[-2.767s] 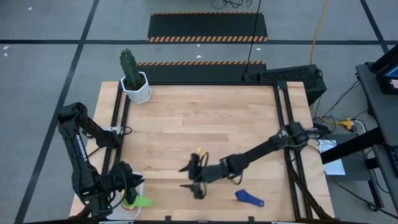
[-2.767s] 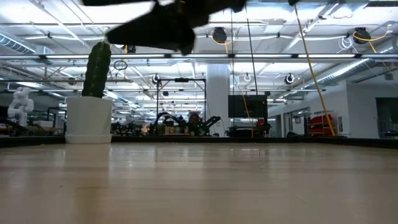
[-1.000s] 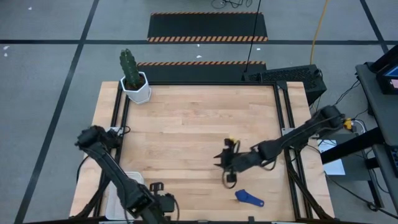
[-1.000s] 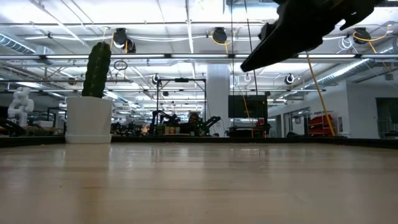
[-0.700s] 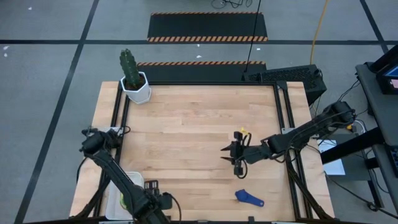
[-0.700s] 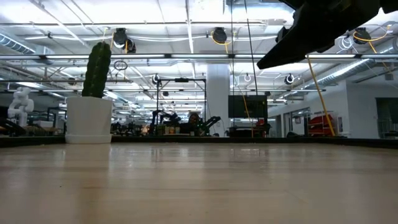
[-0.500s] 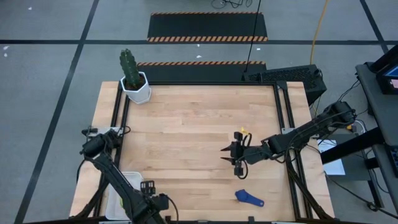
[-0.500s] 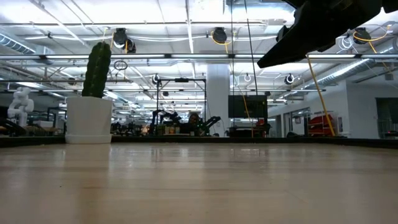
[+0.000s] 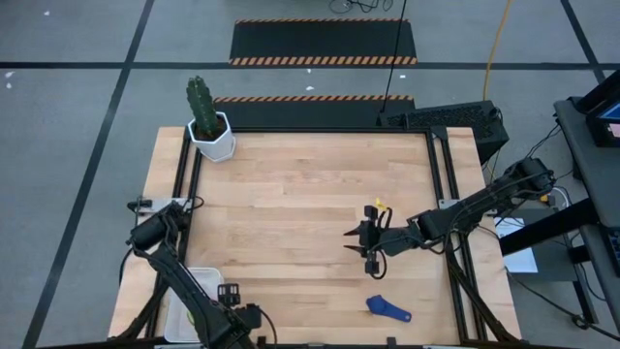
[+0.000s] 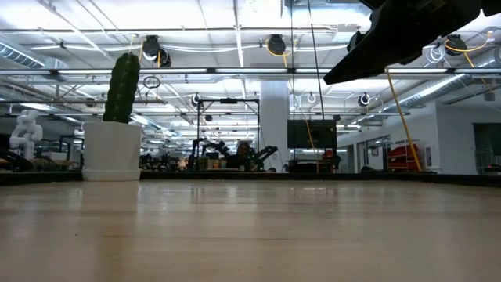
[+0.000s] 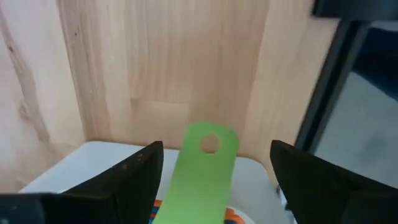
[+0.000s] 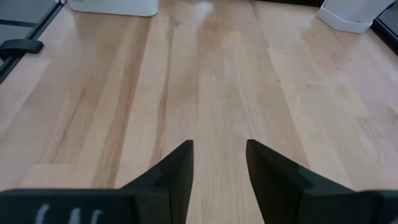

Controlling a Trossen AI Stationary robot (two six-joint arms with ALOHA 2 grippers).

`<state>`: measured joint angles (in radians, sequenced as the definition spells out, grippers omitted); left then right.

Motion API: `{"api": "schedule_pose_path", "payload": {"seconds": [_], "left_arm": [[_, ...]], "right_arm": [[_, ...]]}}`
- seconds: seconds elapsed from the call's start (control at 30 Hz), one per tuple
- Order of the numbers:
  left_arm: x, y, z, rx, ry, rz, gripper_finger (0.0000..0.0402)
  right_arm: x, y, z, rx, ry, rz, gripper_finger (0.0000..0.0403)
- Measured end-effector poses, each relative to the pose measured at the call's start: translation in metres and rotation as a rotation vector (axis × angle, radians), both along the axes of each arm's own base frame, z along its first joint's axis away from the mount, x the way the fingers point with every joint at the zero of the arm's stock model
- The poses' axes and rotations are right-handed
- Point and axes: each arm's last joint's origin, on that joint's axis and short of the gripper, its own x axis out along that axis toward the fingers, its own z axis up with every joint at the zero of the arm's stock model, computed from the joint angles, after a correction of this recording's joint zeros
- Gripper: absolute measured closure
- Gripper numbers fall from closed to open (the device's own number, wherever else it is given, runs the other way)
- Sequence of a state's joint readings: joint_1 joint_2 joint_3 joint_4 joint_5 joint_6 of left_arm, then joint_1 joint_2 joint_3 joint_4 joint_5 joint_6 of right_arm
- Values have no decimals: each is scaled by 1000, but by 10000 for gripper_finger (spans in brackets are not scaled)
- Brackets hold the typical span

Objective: Nest measuring cups in basket
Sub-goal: Stack the green measuring cup on top of the yellow measuring cup into the white bin

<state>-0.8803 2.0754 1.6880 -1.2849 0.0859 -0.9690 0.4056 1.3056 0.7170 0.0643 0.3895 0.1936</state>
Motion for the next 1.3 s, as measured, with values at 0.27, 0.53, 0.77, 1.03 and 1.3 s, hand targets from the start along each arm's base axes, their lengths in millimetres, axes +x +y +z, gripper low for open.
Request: {"api": "schedule_pose_path", "payload": {"seconds": [0.27,0.53,0.77,1.03,1.3], "left_arm": [[-7,4,-14,40,34,-2,125],[-11,7,-22,72,39,-31,137],[-10,7,-22,69,33,-13,227],[-9,7,-22,62,36,34,267],[-11,11,-21,111,59,116,250]], "right_arm": [[0,0,0,-1,0,4,261],[1,1,1,-5,-15,11,261],[1,1,1,-5,-14,11,261],[1,1,1,-10,-14,14,261],[1,1,2,-12,-20,17,261]]}}
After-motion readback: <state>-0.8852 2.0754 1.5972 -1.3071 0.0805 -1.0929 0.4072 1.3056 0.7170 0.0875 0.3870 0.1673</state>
